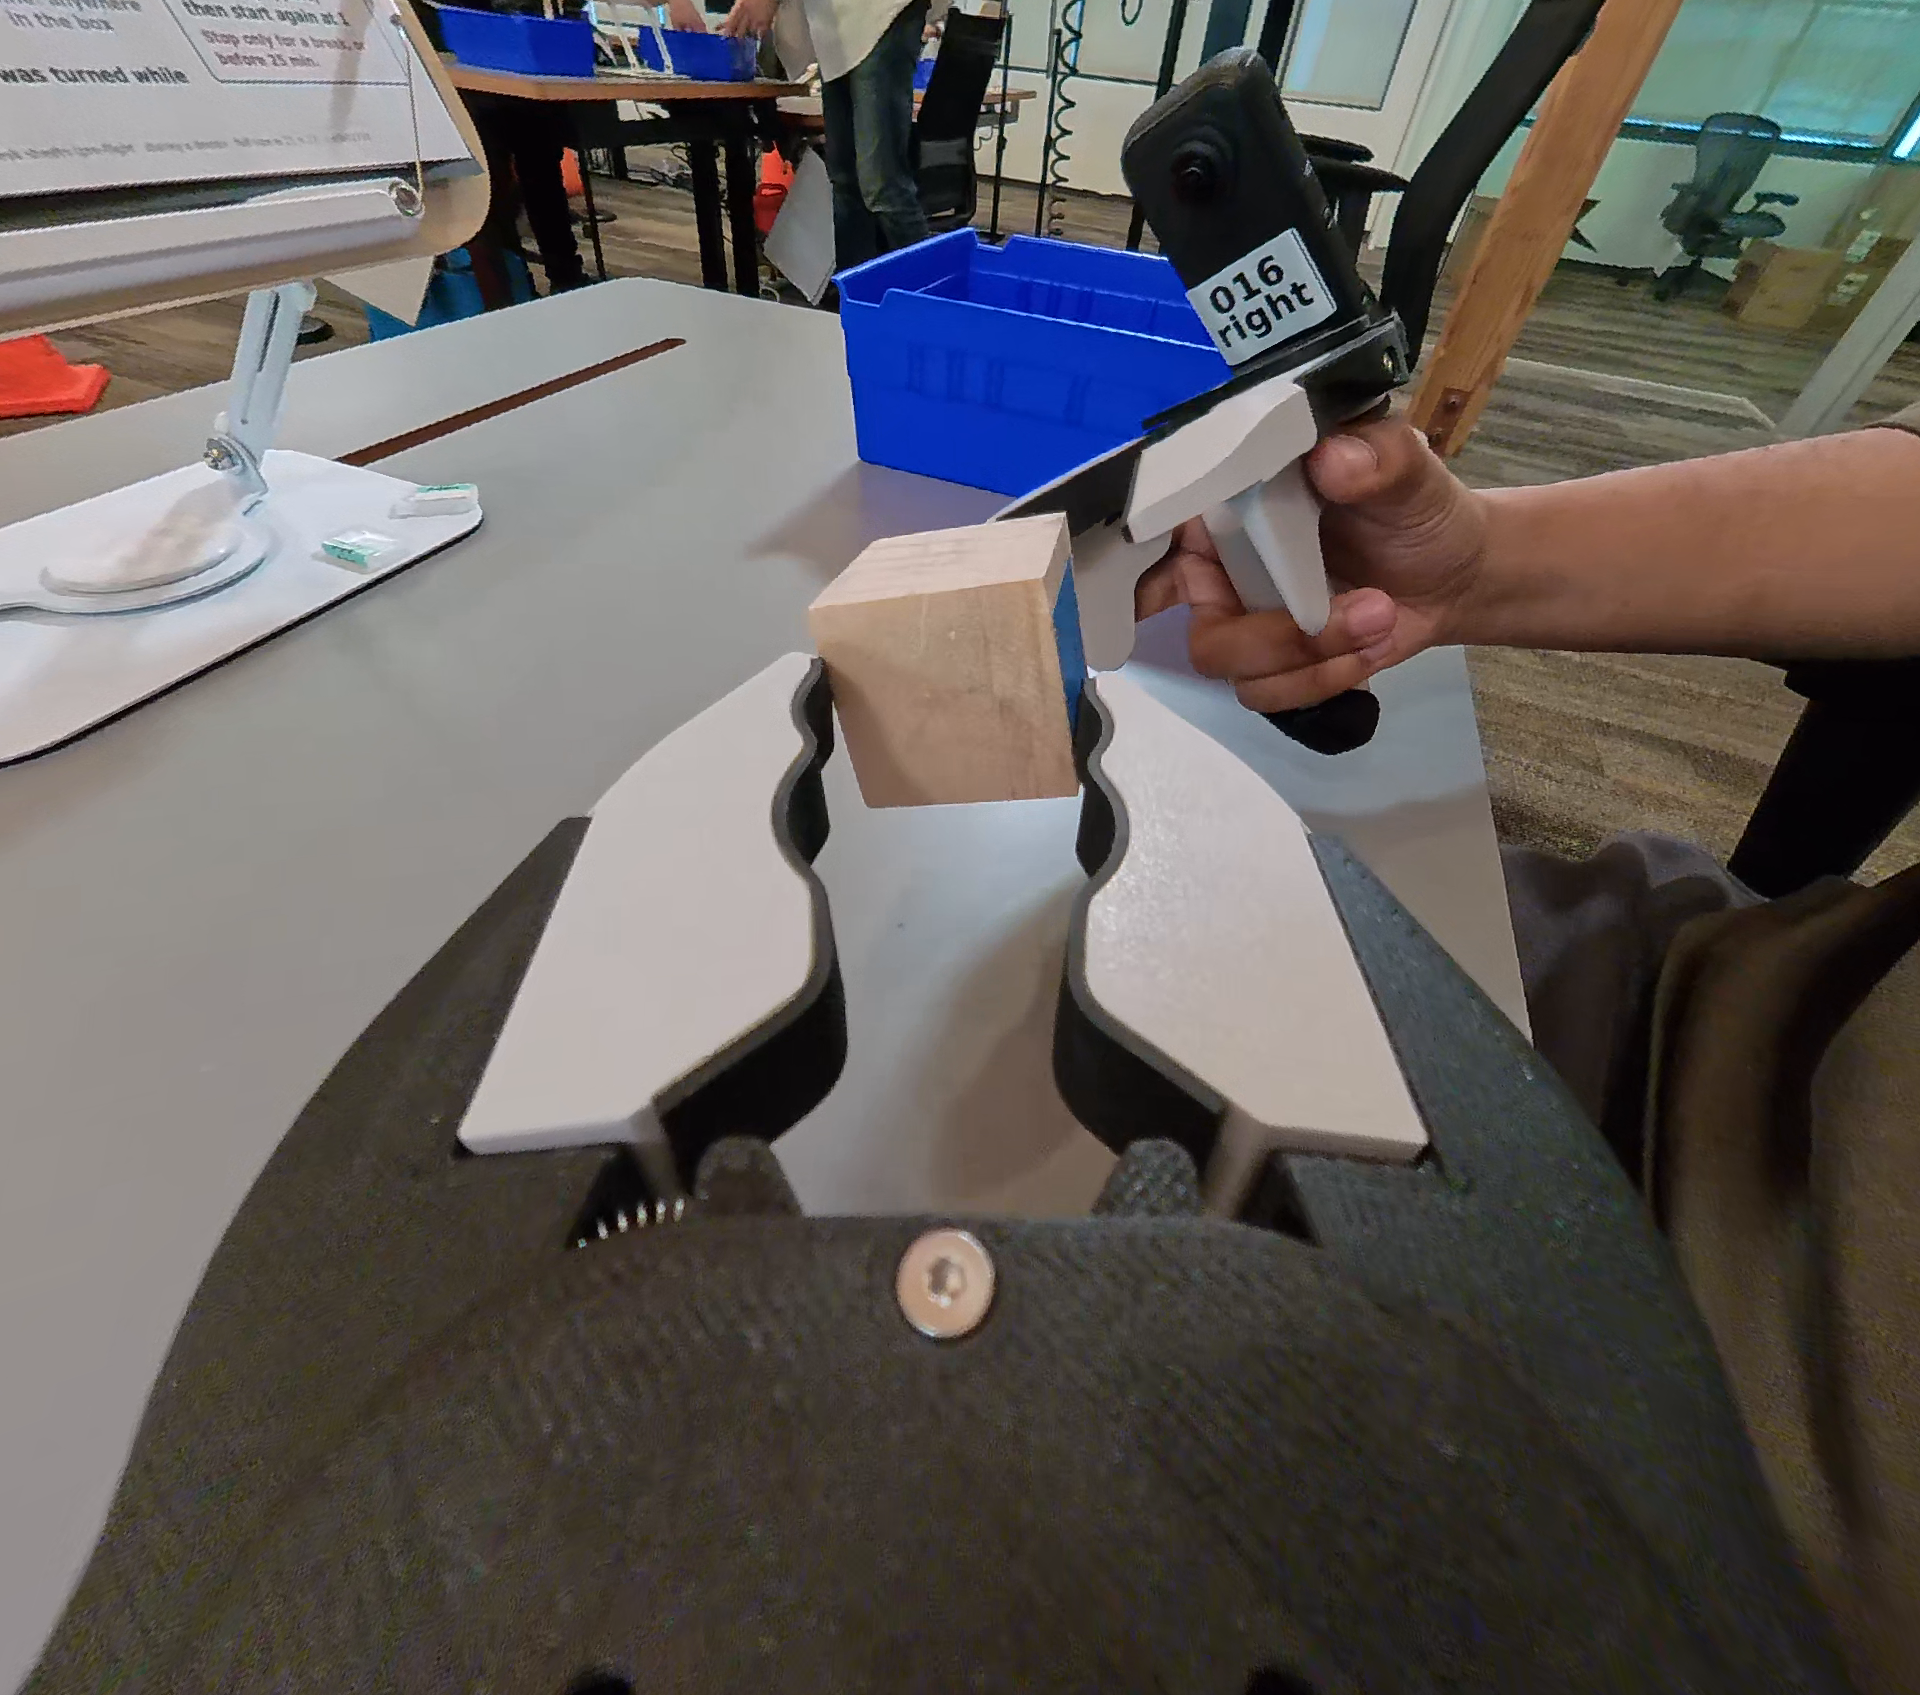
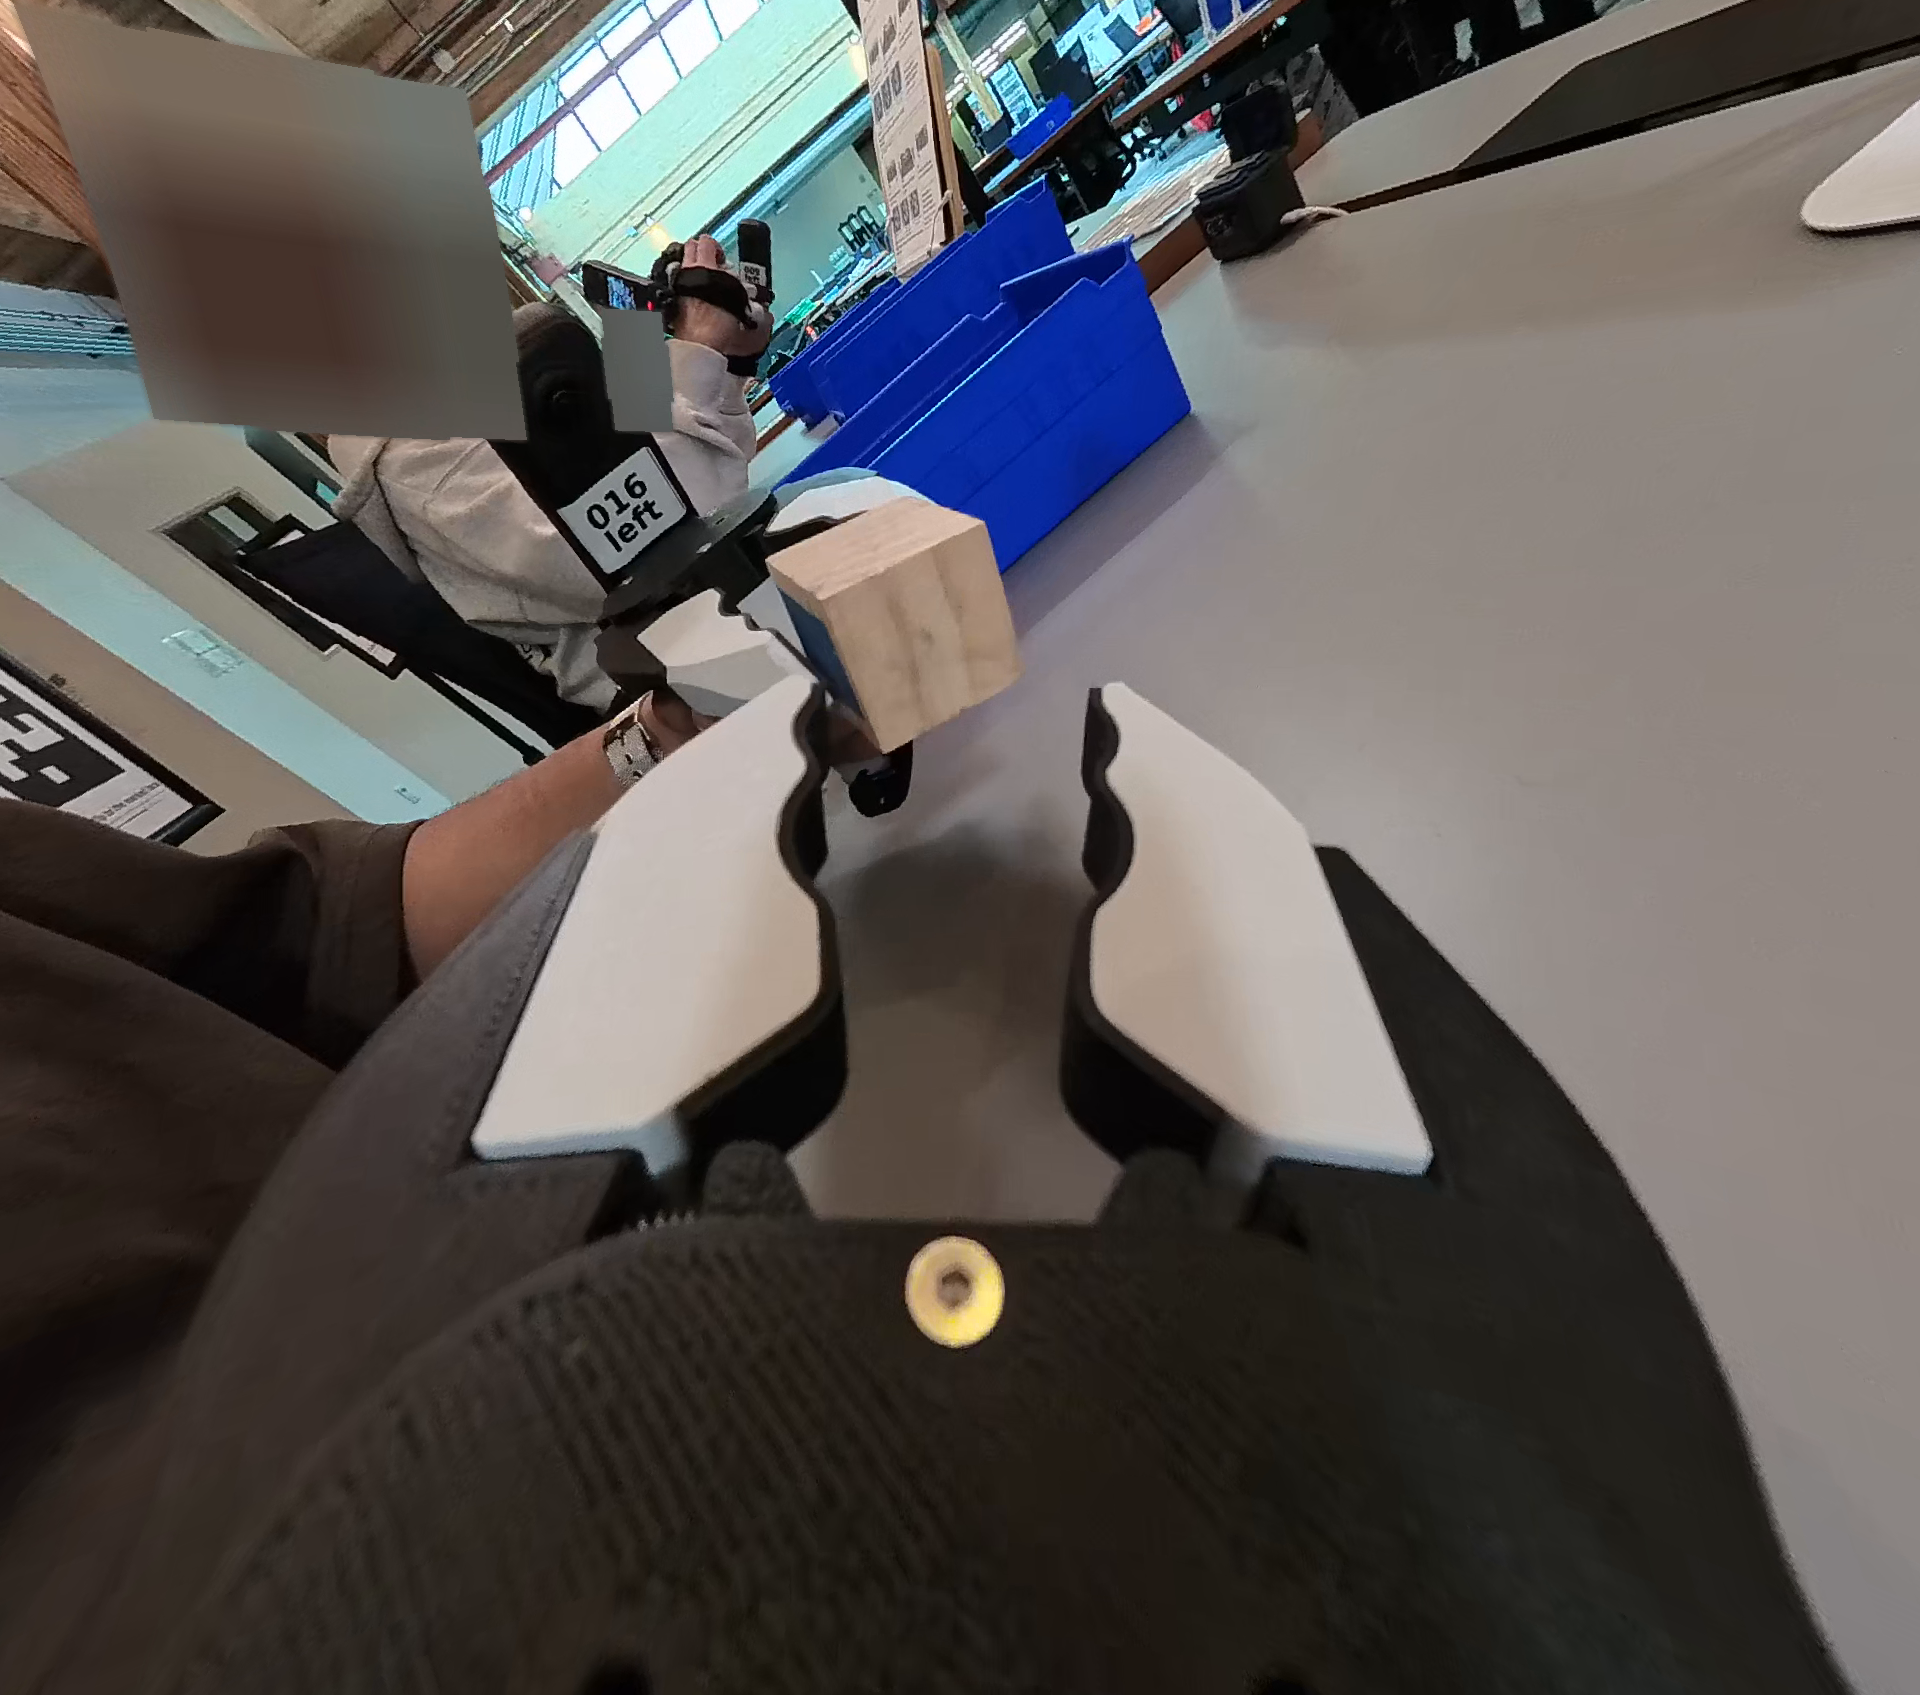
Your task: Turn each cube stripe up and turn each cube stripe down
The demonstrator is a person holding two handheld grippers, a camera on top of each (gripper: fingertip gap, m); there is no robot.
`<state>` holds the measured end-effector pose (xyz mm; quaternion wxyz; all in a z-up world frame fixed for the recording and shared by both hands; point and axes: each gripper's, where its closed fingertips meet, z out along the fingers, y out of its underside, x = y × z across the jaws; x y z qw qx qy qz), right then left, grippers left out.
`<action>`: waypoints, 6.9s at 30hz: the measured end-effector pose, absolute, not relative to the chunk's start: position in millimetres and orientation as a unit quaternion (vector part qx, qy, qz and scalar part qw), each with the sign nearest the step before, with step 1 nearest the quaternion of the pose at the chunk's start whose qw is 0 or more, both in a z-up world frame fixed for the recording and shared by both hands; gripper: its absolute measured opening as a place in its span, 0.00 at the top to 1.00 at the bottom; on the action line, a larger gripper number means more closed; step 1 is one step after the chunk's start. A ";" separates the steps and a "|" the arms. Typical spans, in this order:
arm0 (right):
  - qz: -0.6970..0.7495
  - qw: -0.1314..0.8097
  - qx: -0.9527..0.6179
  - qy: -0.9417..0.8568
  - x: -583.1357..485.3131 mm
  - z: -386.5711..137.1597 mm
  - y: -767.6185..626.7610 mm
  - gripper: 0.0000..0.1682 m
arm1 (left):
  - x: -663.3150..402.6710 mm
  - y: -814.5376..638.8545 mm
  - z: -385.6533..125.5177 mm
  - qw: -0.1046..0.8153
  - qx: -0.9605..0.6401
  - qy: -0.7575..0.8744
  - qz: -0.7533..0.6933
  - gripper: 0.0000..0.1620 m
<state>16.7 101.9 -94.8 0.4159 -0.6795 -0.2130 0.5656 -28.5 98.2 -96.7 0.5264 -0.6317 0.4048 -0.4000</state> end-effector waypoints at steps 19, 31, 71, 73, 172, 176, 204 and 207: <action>0.572 0.400 -0.683 -0.215 13.3 -98.4 99.2 0.69 | -25.8 96.5 -98.4 0.527 -0.631 0.413 -0.393 0.70; 0.571 0.390 -0.689 -0.217 11.7 -102.2 97.8 0.69 | -22.5 94.2 -101.1 0.526 -0.630 0.423 -0.385 0.70; 0.675 0.245 -0.678 -0.158 4.7 -108.3 83.1 0.65 | -11.5 83.6 -102.2 0.558 -0.598 0.474 -0.326 0.70; 0.679 0.230 -0.678 -0.163 1.4 -109.9 78.7 0.64 | -11.0 83.1 -103.8 0.555 -0.599 0.478 -0.325 0.70; 0.032 0.375 -0.925 -0.044 369.7 -144.9 181.6 0.73 | -17.0 114.6 -114.8 0.512 -0.687 0.349 -0.380 0.76; 0.030 0.344 -0.937 -0.042 370.6 -164.0 178.9 0.73 | -16.7 115.0 -118.6 0.505 -0.692 0.350 -0.378 0.76; 0.028 0.415 -0.910 -0.008 386.3 -124.8 147.6 0.72 | 16.2 121.1 -119.4 0.479 -0.684 0.367 -0.409 0.75; 0.034 0.460 -0.887 -0.005 382.8 -96.2 131.6 0.74 | 34.7 122.5 -121.4 0.467 -0.681 0.382 -0.415 0.75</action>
